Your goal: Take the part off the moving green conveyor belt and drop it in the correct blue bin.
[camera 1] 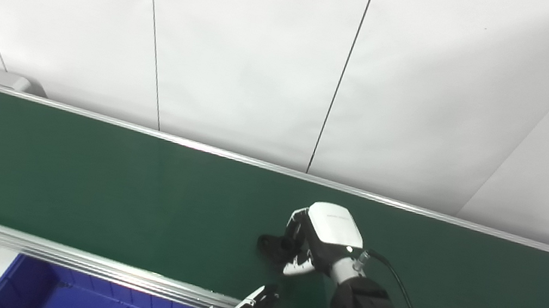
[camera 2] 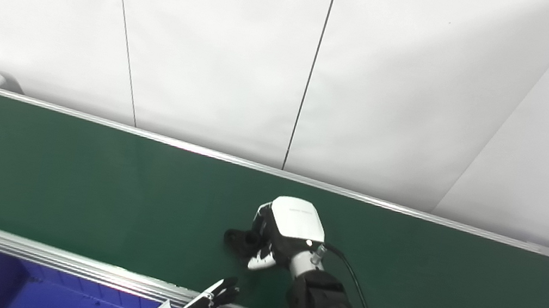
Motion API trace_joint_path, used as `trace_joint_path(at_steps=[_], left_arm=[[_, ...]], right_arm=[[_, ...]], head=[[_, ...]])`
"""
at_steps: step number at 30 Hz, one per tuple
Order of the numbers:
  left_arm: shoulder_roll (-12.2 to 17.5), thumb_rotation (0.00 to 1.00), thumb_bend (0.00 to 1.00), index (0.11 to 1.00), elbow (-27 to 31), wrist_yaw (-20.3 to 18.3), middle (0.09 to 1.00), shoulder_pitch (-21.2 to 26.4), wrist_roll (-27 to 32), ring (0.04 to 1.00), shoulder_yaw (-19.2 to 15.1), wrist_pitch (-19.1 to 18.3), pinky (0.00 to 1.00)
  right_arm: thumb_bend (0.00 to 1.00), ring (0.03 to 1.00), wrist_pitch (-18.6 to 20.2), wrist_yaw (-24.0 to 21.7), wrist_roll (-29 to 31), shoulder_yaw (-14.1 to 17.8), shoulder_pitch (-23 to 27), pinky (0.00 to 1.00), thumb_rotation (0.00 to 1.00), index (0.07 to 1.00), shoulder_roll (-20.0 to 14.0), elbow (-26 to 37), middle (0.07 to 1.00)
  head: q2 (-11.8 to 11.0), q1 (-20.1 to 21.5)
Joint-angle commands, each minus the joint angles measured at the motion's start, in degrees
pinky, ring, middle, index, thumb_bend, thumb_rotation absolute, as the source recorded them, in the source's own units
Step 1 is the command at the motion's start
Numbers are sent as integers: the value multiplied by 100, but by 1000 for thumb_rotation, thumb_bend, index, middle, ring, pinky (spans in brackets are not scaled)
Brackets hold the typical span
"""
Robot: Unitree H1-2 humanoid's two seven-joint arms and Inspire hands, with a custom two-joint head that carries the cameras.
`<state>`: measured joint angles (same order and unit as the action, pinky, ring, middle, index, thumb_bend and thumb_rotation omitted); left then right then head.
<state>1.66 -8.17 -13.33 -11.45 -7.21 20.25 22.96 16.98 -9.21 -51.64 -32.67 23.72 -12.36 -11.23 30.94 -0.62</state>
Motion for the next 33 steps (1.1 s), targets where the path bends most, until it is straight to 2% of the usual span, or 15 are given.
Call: trace_joint_path(at_steps=[1, 4, 9, 10, 11, 12, 16, 17, 20, 22, 26, 33], left_arm=[[59, 723, 931, 1000, 222, -32, 971, 47, 82, 965, -21, 98, 892], [142, 742, 941, 1000, 314, -45, 973, 39, 113, 967, -46, 57, 891], [282, 788, 933, 1000, 561, -67, 981, -40, 190, 968, -95, -24, 878], [318, 792, 932, 1000, 619, -86, 983, -60, 246, 969, -112, -48, 881], [345, 801, 929, 1000, 660, -98, 984, -72, 288, 972, -120, -66, 892], [395, 803, 928, 1000, 729, -126, 984, -87, 358, 973, -140, -98, 895], [570, 828, 922, 1000, 1016, -231, 977, -132, 586, 976, -246, -269, 911], [628, 831, 921, 1000, 1121, -261, 974, -138, 661, 975, -277, -349, 913], [743, 834, 914, 1000, 1329, -338, 965, -119, 820, 968, -356, -521, 920], [838, 832, 905, 1000, 1492, -400, 963, -89, 963, 965, -414, -674, 921], [959, 820, 886, 1000, 1727, -502, 968, -19, 1162, 974, -532, -893, 926], [1021, 832, 902, 1000, 1988, -599, 963, 77, 1224, 967, -618, -1235, 937]], right_arm=[[523, 274, -14, 37, 25, 160, 7, 207, 6, 490, -40, 446, 472], [522, 285, -10, -48, 16, 309, -132, 220, 6, 489, -75, 925, 473], [524, 228, -2, -226, -44, 528, -409, 164, 4, 488, -168, 1709, 470], [525, 222, 35, -313, -90, 567, -491, 159, 4, 487, -212, 1925, 470], [524, 212, 59, -382, -128, 598, -547, 149, 3, 487, -237, 2070, 470], [524, 209, 114, -504, -188, 626, -628, 146, 3, 486, -268, 2275, 470], [524, 199, 216, -916, -512, 687, -841, 134, 3, 487, -290, 2819, 470], [525, 203, 239, -1033, -628, 698, -885, 137, 3, 487, -283, 2943, 470], [526, 202, 235, -1299, -866, 770, -1049, 136, 1, 487, -293, 3286, 470], [525, 207, 260, -1579, -1028, 819, -1114, 141, 2, 487, -284, 3546, 470], [525, 241, 196, -2122, -1268, 953, -1293, 169, 2, 487, -348, 4024, 471], [526, 227, 41, -2731, -1381, 1165, -1863, 160, 3, 486, -466, 4631, 471]], head=[[35, 76], [159, 335], [372, 693], [498, 879], [498, 879], [649, 1109], [935, 1535], [1093, 1760], [1220, 1931], [1463, 2259], [1736, 2465], [1933, 2512]])
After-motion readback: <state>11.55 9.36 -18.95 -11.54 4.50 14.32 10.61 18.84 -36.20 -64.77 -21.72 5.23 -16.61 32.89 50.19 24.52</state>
